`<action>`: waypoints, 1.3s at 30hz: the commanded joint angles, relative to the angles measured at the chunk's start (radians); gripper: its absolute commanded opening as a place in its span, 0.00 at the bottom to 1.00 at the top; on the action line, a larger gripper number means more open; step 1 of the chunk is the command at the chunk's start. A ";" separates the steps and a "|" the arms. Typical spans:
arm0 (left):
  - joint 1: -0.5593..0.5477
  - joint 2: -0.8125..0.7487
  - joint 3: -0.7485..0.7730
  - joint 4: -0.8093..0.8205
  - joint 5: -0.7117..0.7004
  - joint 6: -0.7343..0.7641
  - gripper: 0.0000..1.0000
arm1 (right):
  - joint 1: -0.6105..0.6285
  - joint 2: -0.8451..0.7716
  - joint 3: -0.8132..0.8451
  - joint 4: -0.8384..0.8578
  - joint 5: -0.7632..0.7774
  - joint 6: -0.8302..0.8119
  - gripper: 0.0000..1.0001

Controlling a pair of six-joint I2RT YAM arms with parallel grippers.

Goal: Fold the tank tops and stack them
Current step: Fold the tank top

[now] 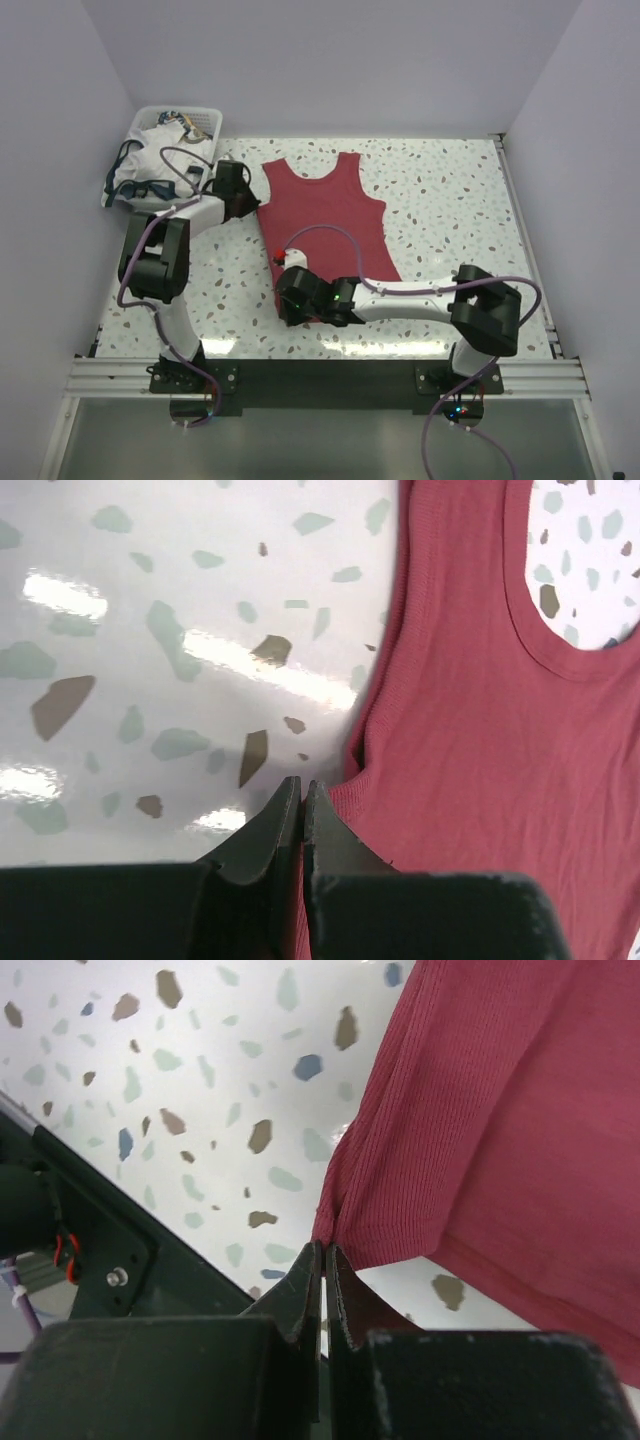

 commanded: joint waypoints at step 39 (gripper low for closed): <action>-0.041 0.022 0.158 -0.048 -0.051 0.008 0.00 | -0.017 -0.014 0.036 0.012 -0.050 0.016 0.00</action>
